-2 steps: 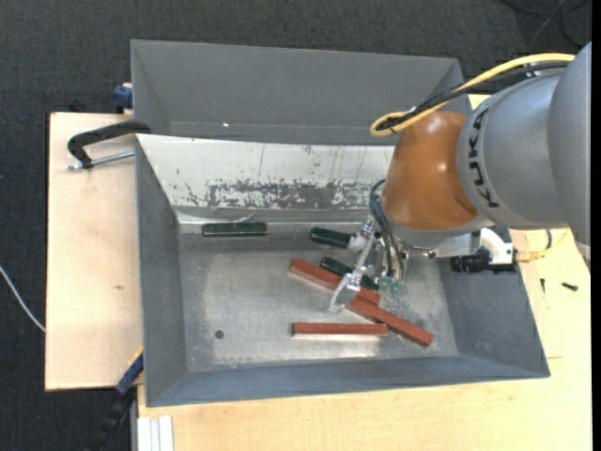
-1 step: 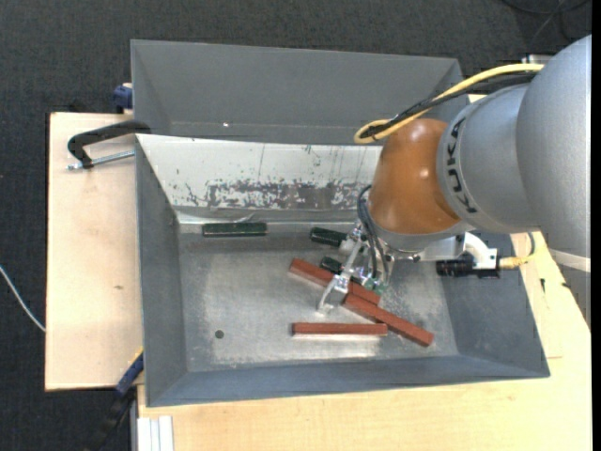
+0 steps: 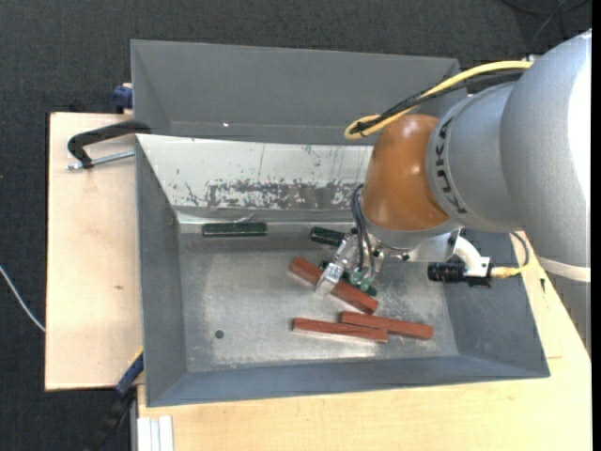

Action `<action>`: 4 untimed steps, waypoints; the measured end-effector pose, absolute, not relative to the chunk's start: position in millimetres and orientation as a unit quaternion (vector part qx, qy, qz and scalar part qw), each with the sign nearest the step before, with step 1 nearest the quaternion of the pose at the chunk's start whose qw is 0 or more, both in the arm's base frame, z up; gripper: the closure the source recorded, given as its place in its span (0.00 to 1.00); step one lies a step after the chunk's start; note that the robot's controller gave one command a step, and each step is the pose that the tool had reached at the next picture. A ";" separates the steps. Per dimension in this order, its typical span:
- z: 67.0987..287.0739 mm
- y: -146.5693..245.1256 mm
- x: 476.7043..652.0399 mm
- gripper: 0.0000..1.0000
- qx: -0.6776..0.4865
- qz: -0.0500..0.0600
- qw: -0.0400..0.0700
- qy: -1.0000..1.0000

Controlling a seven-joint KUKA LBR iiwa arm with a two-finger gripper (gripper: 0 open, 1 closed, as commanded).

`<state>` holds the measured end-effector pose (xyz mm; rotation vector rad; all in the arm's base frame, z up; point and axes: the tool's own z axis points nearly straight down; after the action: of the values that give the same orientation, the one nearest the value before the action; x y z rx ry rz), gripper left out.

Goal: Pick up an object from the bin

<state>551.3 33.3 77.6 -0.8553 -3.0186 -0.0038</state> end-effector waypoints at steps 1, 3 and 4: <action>77.6 33.4 551.3 1.00 -0.272 -0.001 0.002 -0.962; 85.9 33.6 549.8 1.00 -0.272 -0.001 0.001 -0.962; 102.1 33.6 548.8 1.00 -0.272 0.000 0.002 -0.962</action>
Offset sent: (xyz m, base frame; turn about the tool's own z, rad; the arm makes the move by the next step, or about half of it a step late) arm 0.0001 -0.0001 0.0180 0.0000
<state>548.8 33.6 102.1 -0.8542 -3.0190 0.0006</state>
